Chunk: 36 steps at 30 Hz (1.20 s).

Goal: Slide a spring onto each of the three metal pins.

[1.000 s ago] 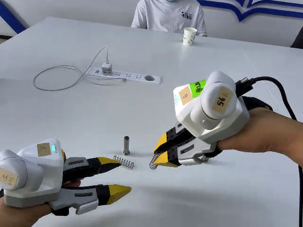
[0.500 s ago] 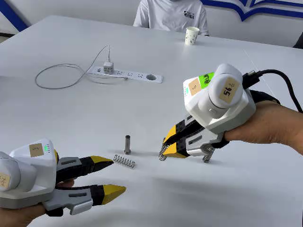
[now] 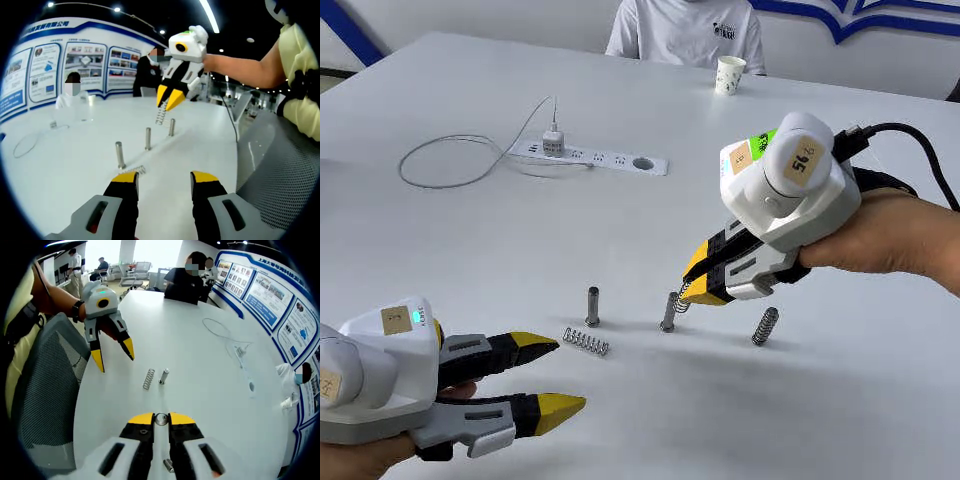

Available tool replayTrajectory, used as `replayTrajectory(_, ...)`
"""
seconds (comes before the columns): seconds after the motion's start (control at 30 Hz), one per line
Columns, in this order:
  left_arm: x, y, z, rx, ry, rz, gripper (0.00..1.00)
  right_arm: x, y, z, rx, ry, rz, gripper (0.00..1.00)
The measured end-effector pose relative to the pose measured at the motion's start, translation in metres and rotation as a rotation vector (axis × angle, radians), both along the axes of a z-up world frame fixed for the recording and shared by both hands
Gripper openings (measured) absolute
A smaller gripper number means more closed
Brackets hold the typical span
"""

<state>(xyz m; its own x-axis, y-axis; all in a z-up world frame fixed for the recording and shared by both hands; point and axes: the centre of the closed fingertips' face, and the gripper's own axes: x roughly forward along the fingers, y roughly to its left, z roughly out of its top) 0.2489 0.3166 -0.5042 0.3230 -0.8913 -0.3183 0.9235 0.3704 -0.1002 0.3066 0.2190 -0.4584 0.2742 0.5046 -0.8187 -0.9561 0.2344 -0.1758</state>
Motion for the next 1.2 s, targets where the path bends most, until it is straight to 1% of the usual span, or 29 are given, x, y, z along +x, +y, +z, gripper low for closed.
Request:
replayTrajectory(0.17, 0.000, -0.001, -0.001, 0.001, 0.003, -0.001, 0.42, 0.010, -0.003, -0.004, -0.007, 0.004, -0.019, 0.12)
replayTrajectory(0.3, 0.001, 0.000, -0.001, 0.003, 0.003, -0.002, 0.42, 0.015, -0.002, -0.005, -0.008, 0.007, -0.026, 0.12)
replayTrajectory(0.5, 0.002, 0.000, -0.002, 0.005, 0.004, 0.000, 0.42, 0.019, 0.002, -0.008, -0.011, 0.022, -0.027, 0.12)
replayTrajectory(0.73, 0.002, 0.002, -0.002, 0.003, 0.004, 0.006, 0.42, 0.020, 0.004, -0.014, -0.031, 0.040, -0.021, 0.12)
replayTrajectory(0.9, 0.001, 0.003, -0.002, 0.005, 0.004, 0.010, 0.42, 0.021, 0.004, -0.020, -0.045, 0.057, -0.023, 0.12)
replayTrajectory(0.97, 0.001, 0.003, -0.003, 0.005, 0.005, 0.011, 0.42, 0.026, 0.004, -0.025, -0.049, 0.062, -0.024, 0.12)
replayTrajectory(1.03, 0.001, 0.003, -0.003, 0.004, 0.007, 0.011, 0.42, 0.024, 0.003, -0.029, -0.056, 0.073, -0.027, 0.12)
replayTrajectory(1.1, 0.001, 0.003, -0.004, 0.006, 0.007, 0.009, 0.42, 0.028, 0.003, -0.034, -0.063, 0.079, -0.028, 0.12)
replayTrajectory(1.2, 0.002, 0.002, -0.004, 0.004, 0.007, 0.008, 0.42, 0.027, 0.004, -0.039, -0.070, 0.089, -0.030, 0.12)
